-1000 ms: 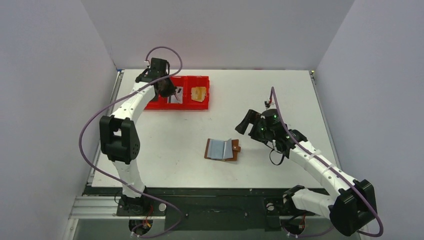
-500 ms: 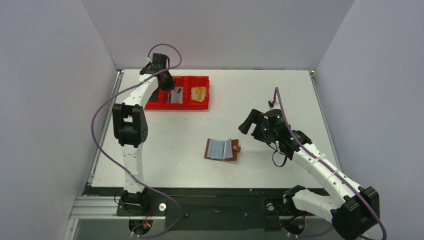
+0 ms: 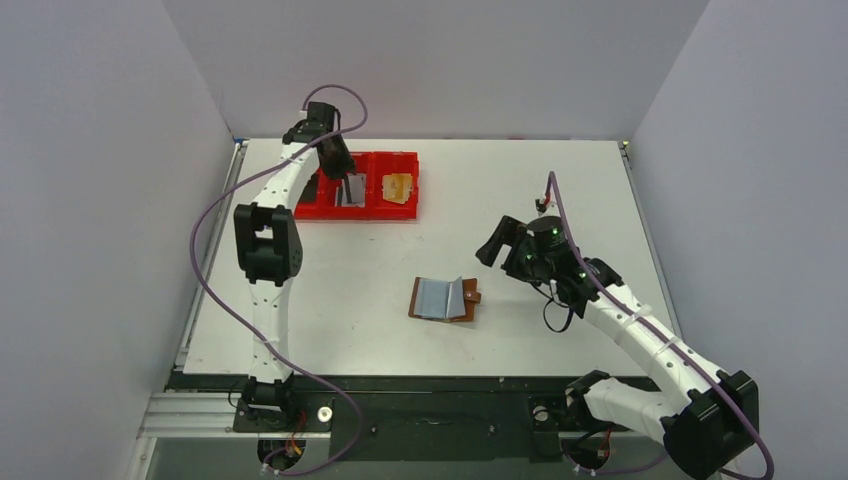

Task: Take the credit cards out of the card holder
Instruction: Place the credit card in the storage box, then remove the credit card from the card holder.

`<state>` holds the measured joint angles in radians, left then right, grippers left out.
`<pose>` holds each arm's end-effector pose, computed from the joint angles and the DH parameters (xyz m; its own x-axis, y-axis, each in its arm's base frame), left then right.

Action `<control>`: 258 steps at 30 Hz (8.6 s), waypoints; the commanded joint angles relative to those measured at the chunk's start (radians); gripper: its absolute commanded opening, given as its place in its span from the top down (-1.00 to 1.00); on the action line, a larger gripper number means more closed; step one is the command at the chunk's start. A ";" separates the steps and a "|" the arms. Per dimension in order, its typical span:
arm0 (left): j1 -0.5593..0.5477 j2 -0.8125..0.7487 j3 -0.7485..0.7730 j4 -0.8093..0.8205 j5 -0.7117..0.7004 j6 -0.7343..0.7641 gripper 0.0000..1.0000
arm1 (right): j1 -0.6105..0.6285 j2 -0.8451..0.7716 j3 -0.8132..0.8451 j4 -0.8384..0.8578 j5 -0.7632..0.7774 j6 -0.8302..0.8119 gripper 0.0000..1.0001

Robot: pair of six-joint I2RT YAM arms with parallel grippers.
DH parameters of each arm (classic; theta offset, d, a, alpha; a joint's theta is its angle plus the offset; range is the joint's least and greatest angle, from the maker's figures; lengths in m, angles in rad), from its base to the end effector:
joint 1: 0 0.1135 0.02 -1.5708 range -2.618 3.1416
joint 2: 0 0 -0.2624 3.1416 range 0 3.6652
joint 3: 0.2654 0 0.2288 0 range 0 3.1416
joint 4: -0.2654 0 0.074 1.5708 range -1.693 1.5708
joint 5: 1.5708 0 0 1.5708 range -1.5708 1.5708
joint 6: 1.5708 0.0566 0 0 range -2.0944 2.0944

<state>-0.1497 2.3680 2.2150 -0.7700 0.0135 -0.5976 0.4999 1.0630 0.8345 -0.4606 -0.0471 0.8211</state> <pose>0.5080 -0.0774 0.2184 -0.7403 -0.4573 -0.4928 -0.3137 0.8833 -0.3484 0.1934 0.1087 0.2682 -0.7540 0.4212 -0.5040 0.0604 0.8086 0.5853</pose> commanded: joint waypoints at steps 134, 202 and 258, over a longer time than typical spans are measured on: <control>-0.488 -0.687 -1.170 0.338 0.142 -0.108 1.00 | 0.249 0.694 -0.100 0.565 -0.146 0.020 1.00; -0.546 -0.544 -1.113 0.466 0.260 -0.188 1.00 | 0.357 0.587 0.078 0.240 0.142 -0.036 -0.13; -0.485 -0.621 -1.113 0.334 0.152 -0.191 1.00 | 0.264 0.684 -0.196 0.713 -0.130 0.026 1.00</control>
<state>-0.6403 1.7782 1.0565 -0.3798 0.2405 -0.8383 0.8059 1.7050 0.7395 0.2111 0.0109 0.8295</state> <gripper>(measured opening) 0.003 0.007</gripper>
